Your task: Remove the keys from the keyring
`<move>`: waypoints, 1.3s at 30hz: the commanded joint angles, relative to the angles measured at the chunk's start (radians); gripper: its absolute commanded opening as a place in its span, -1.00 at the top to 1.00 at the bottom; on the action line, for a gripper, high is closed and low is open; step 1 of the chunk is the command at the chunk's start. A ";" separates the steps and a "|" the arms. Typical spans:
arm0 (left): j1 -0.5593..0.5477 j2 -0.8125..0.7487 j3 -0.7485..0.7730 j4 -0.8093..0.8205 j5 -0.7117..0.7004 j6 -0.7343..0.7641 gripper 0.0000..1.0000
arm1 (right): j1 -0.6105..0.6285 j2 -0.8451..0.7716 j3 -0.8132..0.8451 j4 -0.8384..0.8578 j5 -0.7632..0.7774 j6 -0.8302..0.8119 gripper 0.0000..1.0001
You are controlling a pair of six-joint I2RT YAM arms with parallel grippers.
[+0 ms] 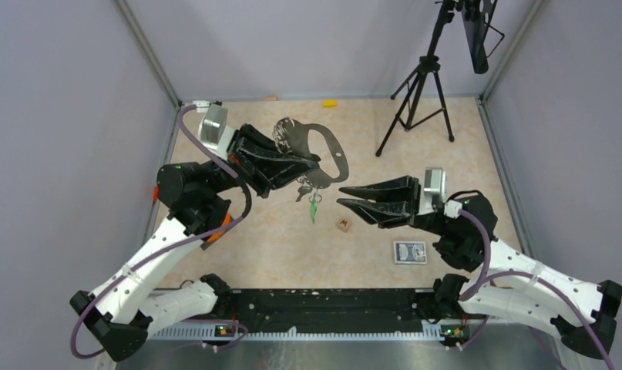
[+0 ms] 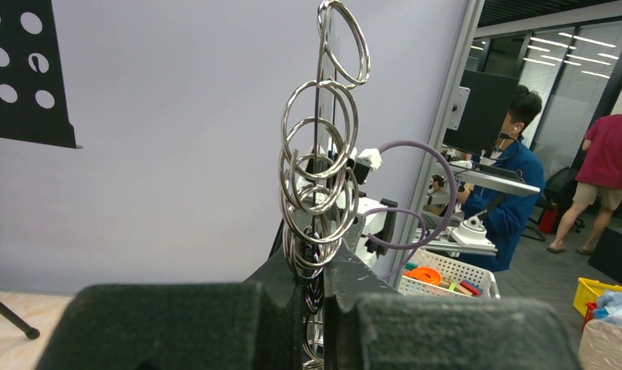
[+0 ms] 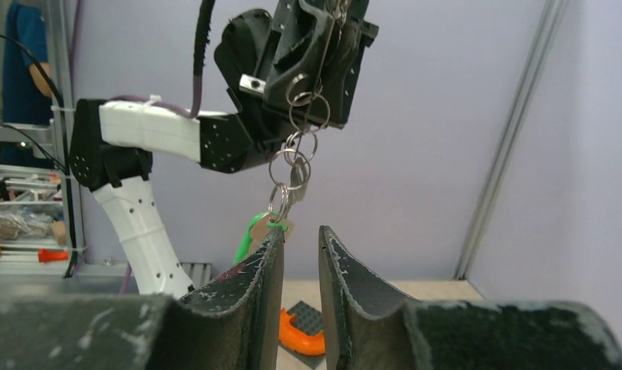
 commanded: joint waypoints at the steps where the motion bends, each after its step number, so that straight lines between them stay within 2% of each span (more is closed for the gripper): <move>1: -0.003 -0.004 0.009 0.071 -0.003 -0.016 1.00 | -0.007 0.017 0.003 0.128 -0.030 0.081 0.52; 10: -0.003 0.005 0.008 0.081 -0.001 -0.023 1.00 | -0.007 0.095 -0.038 0.321 -0.025 0.218 0.51; 27: -0.003 0.010 0.005 0.085 -0.005 -0.020 1.00 | -0.007 0.154 -0.028 0.382 -0.080 0.282 0.50; 39: -0.003 0.008 0.003 0.087 -0.006 -0.022 1.00 | -0.008 0.180 -0.033 0.415 -0.044 0.283 0.51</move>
